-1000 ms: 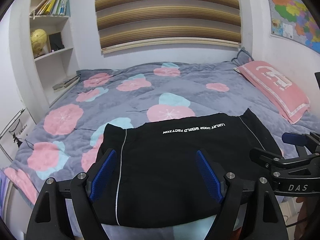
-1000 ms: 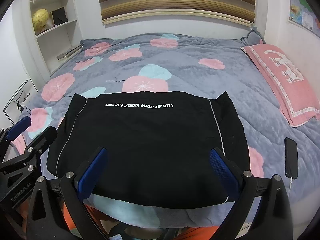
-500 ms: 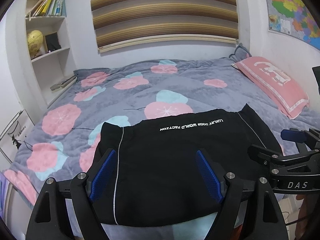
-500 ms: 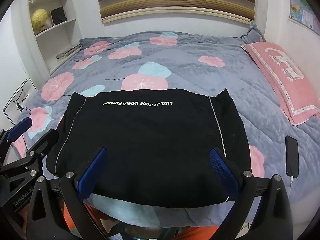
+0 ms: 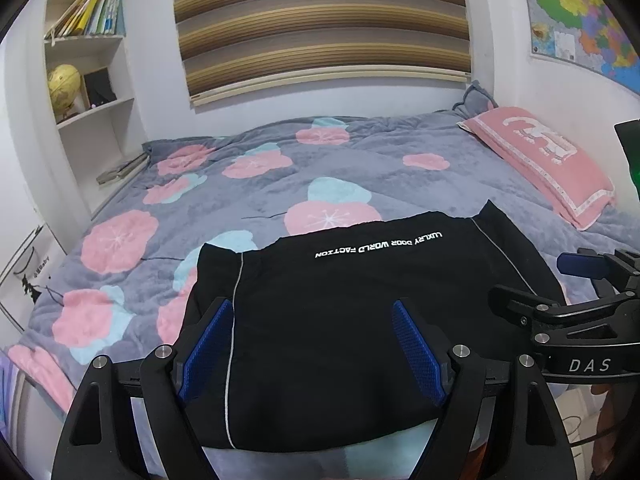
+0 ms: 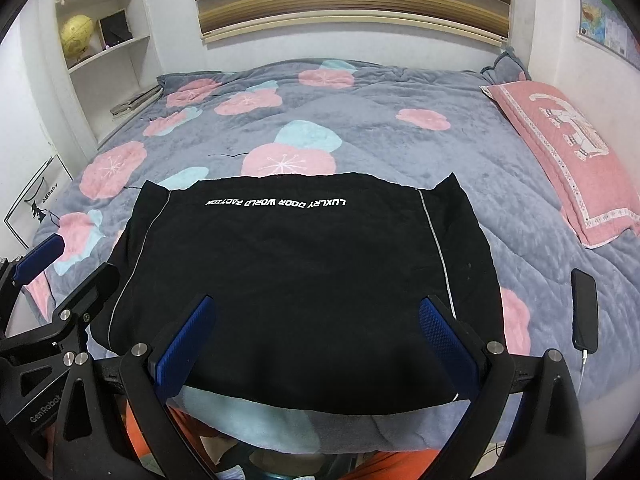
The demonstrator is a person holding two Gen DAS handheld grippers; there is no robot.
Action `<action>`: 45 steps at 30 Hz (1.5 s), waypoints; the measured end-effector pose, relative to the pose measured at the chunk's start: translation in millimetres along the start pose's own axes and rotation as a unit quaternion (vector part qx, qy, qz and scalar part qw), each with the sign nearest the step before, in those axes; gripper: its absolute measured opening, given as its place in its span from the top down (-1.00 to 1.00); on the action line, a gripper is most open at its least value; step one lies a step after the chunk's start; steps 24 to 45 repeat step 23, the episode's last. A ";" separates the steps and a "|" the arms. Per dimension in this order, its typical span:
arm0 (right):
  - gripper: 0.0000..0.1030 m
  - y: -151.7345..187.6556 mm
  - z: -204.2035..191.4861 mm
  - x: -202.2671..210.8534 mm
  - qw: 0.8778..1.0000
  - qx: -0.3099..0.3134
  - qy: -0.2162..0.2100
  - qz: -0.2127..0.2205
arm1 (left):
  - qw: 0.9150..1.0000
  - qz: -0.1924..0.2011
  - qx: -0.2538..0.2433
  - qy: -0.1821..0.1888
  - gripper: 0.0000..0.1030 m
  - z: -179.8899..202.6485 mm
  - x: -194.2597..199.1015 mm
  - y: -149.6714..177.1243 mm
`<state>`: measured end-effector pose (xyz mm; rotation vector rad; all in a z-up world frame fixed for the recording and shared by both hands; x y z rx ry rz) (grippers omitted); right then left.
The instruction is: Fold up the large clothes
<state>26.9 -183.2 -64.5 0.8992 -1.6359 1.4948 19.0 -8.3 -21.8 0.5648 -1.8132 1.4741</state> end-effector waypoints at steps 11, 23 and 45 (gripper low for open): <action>-0.98 1.1 1.9 -4.5 1.000 0.004 -0.002 -0.007 | 1.000 0.000 -0.001 -0.006 -0.60 0.0 -1.3 1.2; -0.98 2.8 3.4 -7.2 1.000 -0.002 -0.005 -0.011 | 1.000 0.011 0.017 -0.016 -0.60 -9.8 -2.2 0.9; -0.98 2.8 3.4 -7.2 1.000 -0.002 -0.005 -0.011 | 1.000 0.011 0.017 -0.016 -0.60 -9.8 -2.2 0.9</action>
Point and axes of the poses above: each gripper's, at about its wrist camera, not at the fingertips, and x roughly against the way its jaws point, z to its right, y to its underside, the point moved 5 cm from there along -x, roughly the way its jaws point, and after that the axes turned 10 degrees about -z, right-handed, at the moved point
